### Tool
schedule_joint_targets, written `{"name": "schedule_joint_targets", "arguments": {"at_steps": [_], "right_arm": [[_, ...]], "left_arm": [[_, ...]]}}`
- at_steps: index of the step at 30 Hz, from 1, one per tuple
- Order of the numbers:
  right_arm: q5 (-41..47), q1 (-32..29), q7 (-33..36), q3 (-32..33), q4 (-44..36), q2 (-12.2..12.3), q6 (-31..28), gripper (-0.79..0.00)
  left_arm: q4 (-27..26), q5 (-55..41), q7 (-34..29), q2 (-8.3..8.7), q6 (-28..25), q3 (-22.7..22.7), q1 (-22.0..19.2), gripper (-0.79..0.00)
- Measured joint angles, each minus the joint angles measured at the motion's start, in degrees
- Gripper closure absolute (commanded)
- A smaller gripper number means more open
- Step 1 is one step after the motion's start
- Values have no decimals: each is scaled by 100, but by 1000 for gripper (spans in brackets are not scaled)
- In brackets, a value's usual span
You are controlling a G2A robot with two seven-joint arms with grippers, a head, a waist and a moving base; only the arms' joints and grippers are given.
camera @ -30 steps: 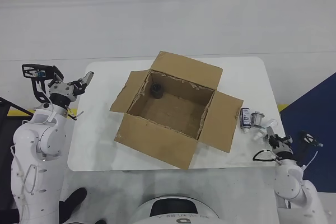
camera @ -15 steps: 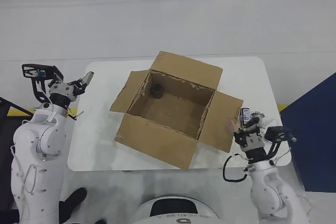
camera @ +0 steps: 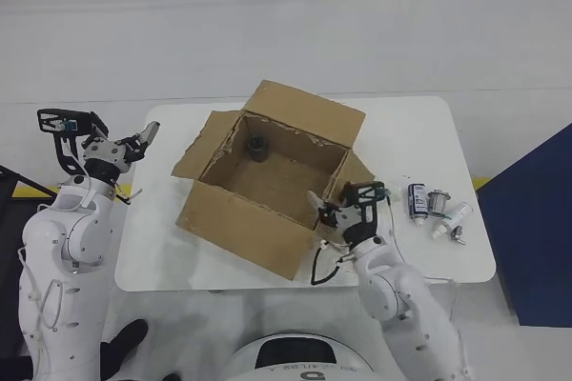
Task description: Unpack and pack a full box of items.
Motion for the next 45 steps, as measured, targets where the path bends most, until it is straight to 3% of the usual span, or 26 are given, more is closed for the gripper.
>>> {"name": "schedule_joint_targets", "arguments": {"at_steps": [4,5,6,7,11,17,27,30,33,37,45], "right_arm": [[-305,346,288,-332,37,-41,160,-603],[-372,405,318,-396,40,-50,205,-643],[-436,450,322,-449,32,-58,254,-754],[-524,480,277,-494,-2,-66,331,-785],[-620,193,-226,-429,-424,-53,454,-785],[-676,-819,-1476,162,-1218,51,221,-785],[-572,-709,-1431,69,-1250,47,123,-785],[115,-409,-1360,26,-1085,35,-530,-785],[763,252,-606,-152,-689,-12,-747,-785],[1126,1242,278,-628,-74,-131,-324,-785],[1511,2456,859,-1704,897,-455,886,-785]], "left_arm": [[0,0,0,0,0,0,0,-785],[0,0,0,0,0,0,0,-785],[0,0,0,0,0,0,0,-785],[0,0,0,0,0,0,0,-785],[0,0,0,0,0,0,0,-785],[0,0,0,0,0,0,0,-785],[0,0,0,0,0,0,0,-785],[3,0,2,0,1,1,0,-785],[189,26,1,2,67,77,-105,-785],[620,454,-325,29,14,404,-566,-785],[1284,403,-691,36,-34,732,-1077,-785]]}}
